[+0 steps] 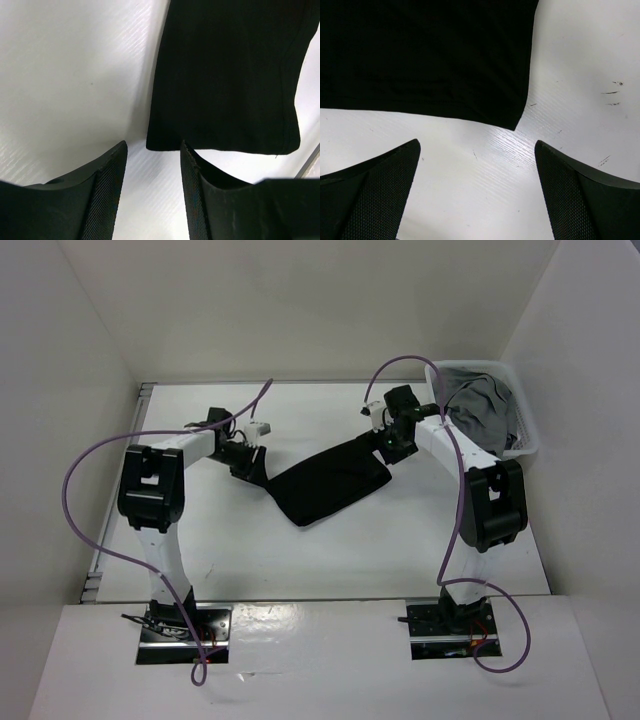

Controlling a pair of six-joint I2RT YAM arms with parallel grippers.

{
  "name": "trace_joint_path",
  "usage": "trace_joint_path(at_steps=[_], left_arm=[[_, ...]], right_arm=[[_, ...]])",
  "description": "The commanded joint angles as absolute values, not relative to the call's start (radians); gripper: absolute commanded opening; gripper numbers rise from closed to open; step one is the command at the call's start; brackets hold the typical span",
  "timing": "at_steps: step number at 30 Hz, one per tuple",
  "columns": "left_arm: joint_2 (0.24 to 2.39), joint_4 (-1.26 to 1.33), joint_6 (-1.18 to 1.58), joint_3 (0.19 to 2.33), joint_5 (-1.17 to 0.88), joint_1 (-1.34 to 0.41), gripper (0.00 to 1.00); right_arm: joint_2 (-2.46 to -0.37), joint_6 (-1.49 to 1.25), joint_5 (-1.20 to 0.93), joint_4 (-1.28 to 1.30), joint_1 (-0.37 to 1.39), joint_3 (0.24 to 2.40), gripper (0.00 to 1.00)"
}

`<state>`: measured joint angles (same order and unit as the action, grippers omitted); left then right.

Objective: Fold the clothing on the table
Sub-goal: Fold the skirt

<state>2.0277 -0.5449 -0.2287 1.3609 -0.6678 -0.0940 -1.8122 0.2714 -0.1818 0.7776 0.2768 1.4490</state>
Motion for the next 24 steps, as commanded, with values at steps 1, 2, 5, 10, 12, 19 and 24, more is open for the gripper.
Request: trace_joint_path(at_steps=[1, 2, 5, 10, 12, 19, 24], left_arm=[[2.083, -0.531, -0.239, 1.367, -0.641, -0.115, 0.55], [2.083, -0.531, -0.239, 1.367, -0.641, -0.115, 0.55], [2.083, -0.531, -0.230, 1.378, -0.650, -0.135, 0.53], [2.092, -0.531, -0.230, 1.378, -0.629, -0.158, 0.49], [2.092, -0.531, -0.230, 1.367, -0.617, -0.158, 0.43], [2.111, -0.531, -0.230, 1.367, -0.583, -0.158, 0.16], [2.120, -0.540, -0.239, 1.367, -0.574, -0.158, 0.16]], right_arm=[[-1.793, 0.281, -0.198, 0.753, 0.270, 1.465, 0.99], [-1.793, 0.281, -0.198, 0.753, 0.270, 1.465, 0.99], [-1.793, 0.281, -0.198, 0.753, 0.270, 1.465, 0.99], [-1.793, 0.281, -0.207, 0.753, 0.270, 1.465, 0.99], [-1.793, 0.281, -0.207, 0.753, 0.270, 1.465, 0.99], [-1.833, 0.281, -0.303, 0.718, 0.223, 1.483, 0.99], [-1.980, 0.319, -0.500, 0.744, 0.109, 1.601, 0.99]])
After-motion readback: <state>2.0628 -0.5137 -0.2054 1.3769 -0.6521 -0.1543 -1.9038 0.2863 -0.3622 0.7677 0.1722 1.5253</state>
